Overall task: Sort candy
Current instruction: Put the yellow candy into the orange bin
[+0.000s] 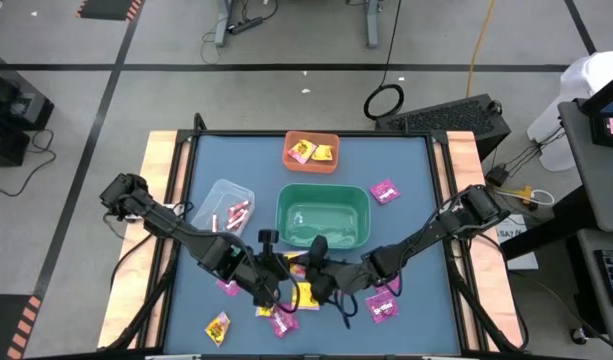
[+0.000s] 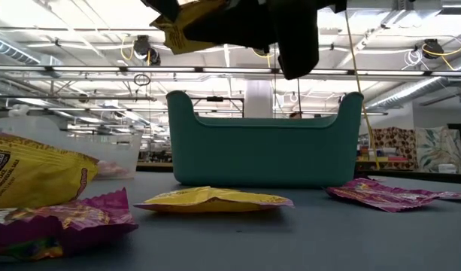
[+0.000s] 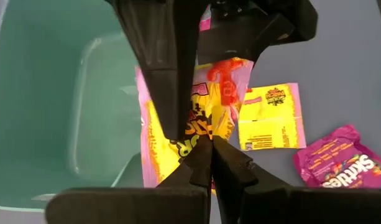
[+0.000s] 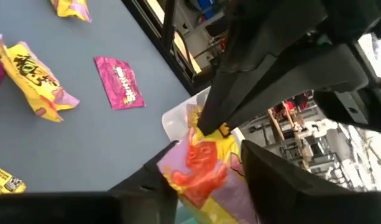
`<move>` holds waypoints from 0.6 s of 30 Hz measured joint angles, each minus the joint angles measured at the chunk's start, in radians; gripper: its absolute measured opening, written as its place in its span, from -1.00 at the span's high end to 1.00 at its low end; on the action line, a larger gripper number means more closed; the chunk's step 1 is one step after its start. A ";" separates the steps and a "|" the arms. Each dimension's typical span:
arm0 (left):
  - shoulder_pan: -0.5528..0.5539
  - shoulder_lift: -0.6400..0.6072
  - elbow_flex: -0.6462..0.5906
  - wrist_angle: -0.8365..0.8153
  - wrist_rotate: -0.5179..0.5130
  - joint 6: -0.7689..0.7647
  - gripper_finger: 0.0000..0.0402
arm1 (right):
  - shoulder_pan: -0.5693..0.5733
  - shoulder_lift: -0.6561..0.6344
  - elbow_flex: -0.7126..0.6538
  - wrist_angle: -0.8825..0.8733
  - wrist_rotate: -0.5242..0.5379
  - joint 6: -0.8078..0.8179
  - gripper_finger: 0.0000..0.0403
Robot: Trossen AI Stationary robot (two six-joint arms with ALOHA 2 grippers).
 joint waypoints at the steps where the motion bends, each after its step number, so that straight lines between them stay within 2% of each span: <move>1: 0.001 0.000 0.000 0.000 -0.007 0.003 0.95 | 0.000 0.000 0.000 -0.002 0.011 0.006 0.33; 7: 0.002 0.000 0.000 0.000 -0.040 0.003 0.94 | 0.000 0.000 0.000 -0.026 0.048 0.013 0.59; 10: 0.000 0.000 0.000 0.001 -0.079 -0.007 0.86 | 0.000 0.000 0.000 -0.026 0.054 0.014 0.68; 14: 0.000 0.000 -0.001 -0.002 -0.110 -0.030 0.60 | 0.000 0.000 0.000 -0.029 0.054 0.030 0.73; 18: -0.015 -0.011 -0.001 -0.008 -0.143 -0.033 0.20 | 0.002 0.000 0.000 -0.032 0.063 0.040 0.73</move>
